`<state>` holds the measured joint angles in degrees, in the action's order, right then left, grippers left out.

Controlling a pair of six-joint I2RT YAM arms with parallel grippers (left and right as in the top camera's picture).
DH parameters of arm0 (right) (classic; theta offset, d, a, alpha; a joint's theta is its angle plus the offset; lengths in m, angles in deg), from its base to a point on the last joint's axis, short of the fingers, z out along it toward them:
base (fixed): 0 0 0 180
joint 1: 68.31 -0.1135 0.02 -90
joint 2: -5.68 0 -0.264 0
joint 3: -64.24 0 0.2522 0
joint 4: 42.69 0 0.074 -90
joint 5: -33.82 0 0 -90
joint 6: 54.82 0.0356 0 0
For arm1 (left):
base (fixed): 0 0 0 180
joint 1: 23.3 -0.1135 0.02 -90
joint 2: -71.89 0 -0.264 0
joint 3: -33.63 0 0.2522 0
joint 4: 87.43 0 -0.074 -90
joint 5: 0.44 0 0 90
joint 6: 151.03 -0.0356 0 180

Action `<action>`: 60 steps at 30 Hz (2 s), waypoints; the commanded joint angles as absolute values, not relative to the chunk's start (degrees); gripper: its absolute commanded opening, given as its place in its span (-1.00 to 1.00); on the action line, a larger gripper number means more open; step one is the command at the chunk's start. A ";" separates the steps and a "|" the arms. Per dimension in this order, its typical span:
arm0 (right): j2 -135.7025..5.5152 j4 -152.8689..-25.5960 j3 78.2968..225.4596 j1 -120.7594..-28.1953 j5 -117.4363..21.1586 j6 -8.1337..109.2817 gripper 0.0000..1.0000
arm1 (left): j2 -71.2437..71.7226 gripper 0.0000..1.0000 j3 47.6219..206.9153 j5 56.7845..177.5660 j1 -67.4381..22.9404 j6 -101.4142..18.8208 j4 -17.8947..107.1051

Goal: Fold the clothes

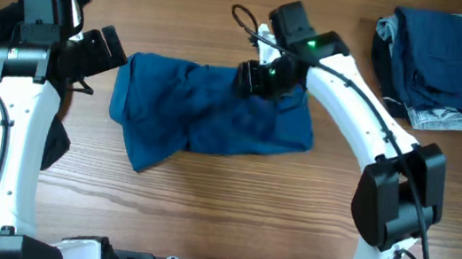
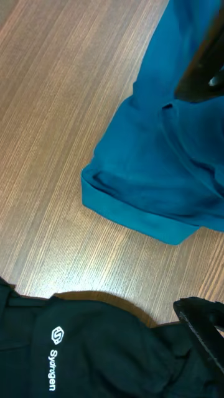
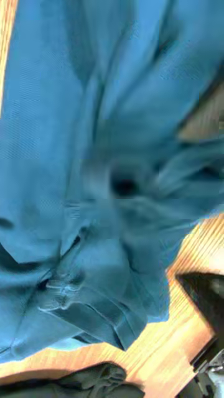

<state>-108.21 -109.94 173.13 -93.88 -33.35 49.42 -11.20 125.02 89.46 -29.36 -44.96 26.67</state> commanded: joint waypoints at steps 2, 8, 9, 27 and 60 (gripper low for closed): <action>-106.98 -109.88 173.96 -91.93 -33.22 50.09 0.50 | -11.51 1.00 125.39 89.11 -29.54 -44.04 27.04; -99.90 -113.53 173.96 -81.72 -34.40 42.25 0.59 | -16.86 1.00 125.28 98.40 -29.54 -44.04 23.70; -99.79 -114.62 173.96 -80.04 -34.40 40.19 0.62 | -18.72 1.00 125.28 98.90 -29.54 -44.06 23.72; -99.86 -118.66 173.94 -76.15 -37.37 37.77 0.68 | -43.79 1.00 125.24 119.14 -35.88 -74.36 27.24; -99.86 -124.00 173.94 -76.17 -37.40 38.14 0.67 | -29.48 0.60 126.04 107.47 -40.47 -65.68 26.08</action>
<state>-100.58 -123.78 173.29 -75.91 -36.78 38.90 -29.45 125.63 112.87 -40.20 -65.92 25.71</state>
